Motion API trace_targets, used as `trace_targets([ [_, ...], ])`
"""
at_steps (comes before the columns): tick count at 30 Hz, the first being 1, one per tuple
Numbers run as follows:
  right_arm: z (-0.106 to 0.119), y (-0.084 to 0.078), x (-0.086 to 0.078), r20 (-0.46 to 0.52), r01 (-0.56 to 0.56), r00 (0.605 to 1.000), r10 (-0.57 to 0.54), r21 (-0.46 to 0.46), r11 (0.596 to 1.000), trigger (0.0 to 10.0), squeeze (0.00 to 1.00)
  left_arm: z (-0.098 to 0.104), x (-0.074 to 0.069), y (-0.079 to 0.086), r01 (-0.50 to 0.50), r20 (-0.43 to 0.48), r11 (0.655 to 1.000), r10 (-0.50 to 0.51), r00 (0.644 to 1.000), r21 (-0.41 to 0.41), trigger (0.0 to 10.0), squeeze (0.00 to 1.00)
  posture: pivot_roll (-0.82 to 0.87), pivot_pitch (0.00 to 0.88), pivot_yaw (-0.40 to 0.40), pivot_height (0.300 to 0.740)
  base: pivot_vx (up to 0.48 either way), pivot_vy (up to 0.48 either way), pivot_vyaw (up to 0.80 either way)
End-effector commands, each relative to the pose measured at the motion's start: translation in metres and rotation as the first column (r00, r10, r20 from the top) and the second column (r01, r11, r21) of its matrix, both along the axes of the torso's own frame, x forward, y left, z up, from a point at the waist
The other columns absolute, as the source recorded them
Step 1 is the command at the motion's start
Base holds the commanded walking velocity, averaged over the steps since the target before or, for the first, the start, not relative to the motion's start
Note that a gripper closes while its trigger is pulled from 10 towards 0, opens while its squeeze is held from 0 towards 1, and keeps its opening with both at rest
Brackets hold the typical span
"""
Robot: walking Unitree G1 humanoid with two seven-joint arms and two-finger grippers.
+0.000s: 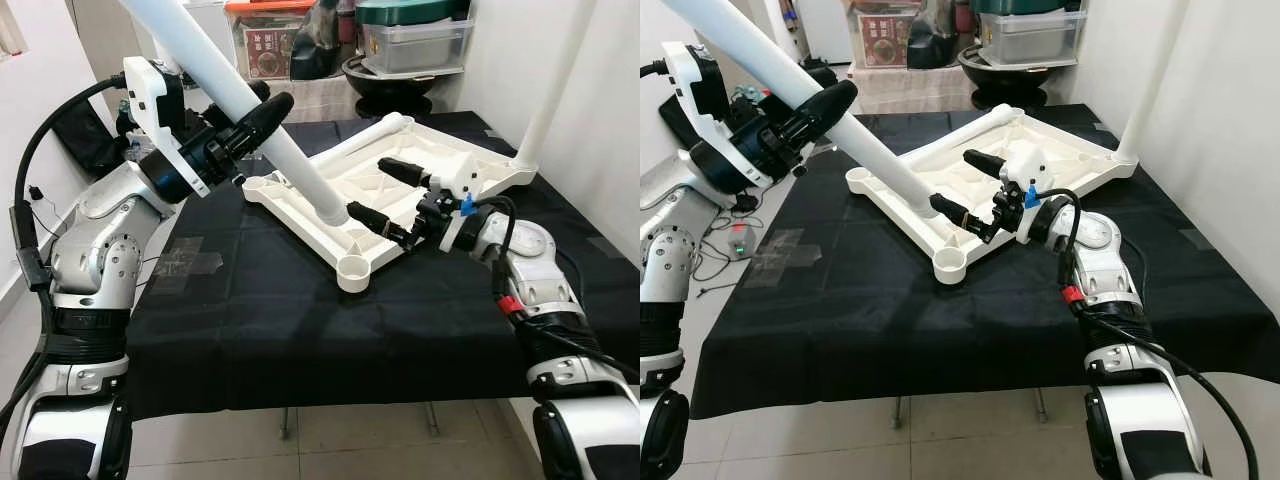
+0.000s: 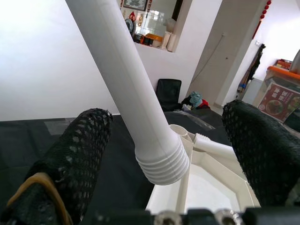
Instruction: Building children table
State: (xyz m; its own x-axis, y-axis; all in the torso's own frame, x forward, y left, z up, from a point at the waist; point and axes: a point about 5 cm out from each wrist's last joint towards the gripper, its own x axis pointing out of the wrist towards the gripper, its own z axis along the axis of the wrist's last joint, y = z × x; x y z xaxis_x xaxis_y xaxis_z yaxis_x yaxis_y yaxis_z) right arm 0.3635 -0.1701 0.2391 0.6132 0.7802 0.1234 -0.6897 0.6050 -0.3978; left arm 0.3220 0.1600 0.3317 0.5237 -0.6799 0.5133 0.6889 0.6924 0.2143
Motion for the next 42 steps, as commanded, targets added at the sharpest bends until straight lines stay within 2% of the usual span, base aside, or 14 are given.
trace_targets([
  [1, 0.001, 0.001, -0.002, -0.003, -0.013, 1.0, 0.013, -0.011, 1.0, 10.0, 0.0, 0.001, -0.003, 0.0, -0.003, 0.0, 1.0, 0.003, 1.0, 0.012, 10.0, 0.0, 0.02, 0.0, 0.005, 0.74, 0.0, 0.0, 0.0],
  [7, 0.002, 0.006, -0.005, -0.011, -0.055, 0.998, 0.055, -0.027, 0.998, 10.0, 0.0, 0.001, -0.005, -0.004, 0.022, -0.015, 0.999, -0.022, 1.0, 0.023, 10.0, 0.0, 0.03, 0.0, 0.0, 0.74, 0.0, 0.0, 0.0],
  [10, 0.001, 0.028, -0.015, -0.026, -0.197, 0.98, 0.195, -0.089, 0.976, 10.0, 0.0, 0.002, -0.008, -0.017, 0.16, -0.049, 0.985, -0.157, 0.986, 0.063, 10.0, 0.0, 0.04, 0.0, -0.003, 0.74, 0.0, 0.0, 0.0],
  [11, 0.001, 0.028, -0.015, -0.026, -0.197, 0.98, 0.195, -0.089, 0.976, 10.0, 0.0, 0.002, -0.008, -0.017, 0.16, -0.049, 0.985, -0.157, 0.986, 0.063, 10.0, 0.0, 0.04, 0.0, -0.003, 0.74, 0.0, 0.0, 0.0],
  [13, 0.002, 0.041, -0.019, -0.029, -0.263, 0.965, 0.262, -0.101, 0.959, 10.0, 0.0, 0.0, -0.008, -0.023, 0.224, -0.068, 0.97, -0.218, 0.974, 0.098, 10.0, 0.0, 0.04, 0.0, -0.003, 0.74, 0.0, 0.0, 0.0],
  [14, 0.002, 0.041, -0.019, -0.029, -0.263, 0.965, 0.262, -0.101, 0.959, 10.0, 0.0, 0.0, -0.008, -0.023, 0.224, -0.068, 0.97, -0.218, 0.974, 0.098, 10.0, 0.0, 0.04, 0.0, -0.003, 0.74, 0.0, 0.0, 0.0],
  [15, 0.003, 0.048, -0.019, -0.023, -0.279, 0.96, 0.278, -0.106, 0.954, 10.0, 0.0, 0.0, -0.006, -0.026, 0.243, -0.079, 0.964, -0.235, 0.969, 0.111, 10.0, 0.0, 0.04, 0.0, 0.0, 0.74, 0.0, 0.0, 0.0],
  [16, 0.003, 0.048, -0.019, -0.023, -0.279, 0.96, 0.278, -0.106, 0.954, 10.0, 0.0, 0.0, -0.006, -0.026, 0.243, -0.079, 0.964, -0.235, 0.969, 0.111, 10.0, 0.0, 0.04, 0.0, 0.0, 0.74, 0.0, 0.0, 0.0],
  [18, 0.006, 0.063, -0.014, 0.0, -0.267, 0.963, 0.268, -0.106, 0.958, 10.0, 0.0, -0.002, 0.003, -0.036, 0.268, -0.102, 0.955, -0.256, 0.961, 0.13, 10.0, 0.0, 0.04, 0.0, 0.0, 0.74, 0.0, 0.0, 0.0],
  [26, 0.0, 0.072, -0.016, -0.032, -0.271, 0.963, 0.269, -0.11, 0.956, 10.0, 0.0, 0.003, -0.001, -0.049, 0.312, -0.092, 0.942, -0.302, 0.949, 0.125, 10.0, 0.0, 0.04, 0.0, -0.003, 0.74, 0.0, 0.0, 0.0],
  [30, -0.01, 0.079, -0.015, -0.09, -0.239, 0.969, 0.229, -0.118, 0.964, 10.0, 0.0, 0.014, -0.006, -0.055, 0.348, -0.064, 0.929, -0.342, 0.937, 0.124, 10.0, 0.0, 0.03, 0.0, -0.005, 0.74, 0.0, 0.0, 0.0],
  [37, -0.034, 0.087, -0.01, -0.194, -0.208, 0.965, 0.174, -0.167, 0.964, 10.0, 0.0, 0.009, -0.004, -0.058, 0.393, -0.095, 0.904, -0.382, 0.919, 0.171, 10.0, 0.0, 0.04, 0.0, -0.001, 0.74, 0.0, 0.0, 0.0],
  [42, -0.038, 0.089, -0.01, -0.222, -0.21, 0.96, 0.172, -0.16, 0.965, 10.0, 0.0, 0.008, -0.006, -0.061, 0.418, -0.106, 0.889, -0.405, 0.908, 0.188, 10.0, 0.0, 0.04, 0.0, 0.002, 0.74, 0.0, 0.0, 0.0],
])
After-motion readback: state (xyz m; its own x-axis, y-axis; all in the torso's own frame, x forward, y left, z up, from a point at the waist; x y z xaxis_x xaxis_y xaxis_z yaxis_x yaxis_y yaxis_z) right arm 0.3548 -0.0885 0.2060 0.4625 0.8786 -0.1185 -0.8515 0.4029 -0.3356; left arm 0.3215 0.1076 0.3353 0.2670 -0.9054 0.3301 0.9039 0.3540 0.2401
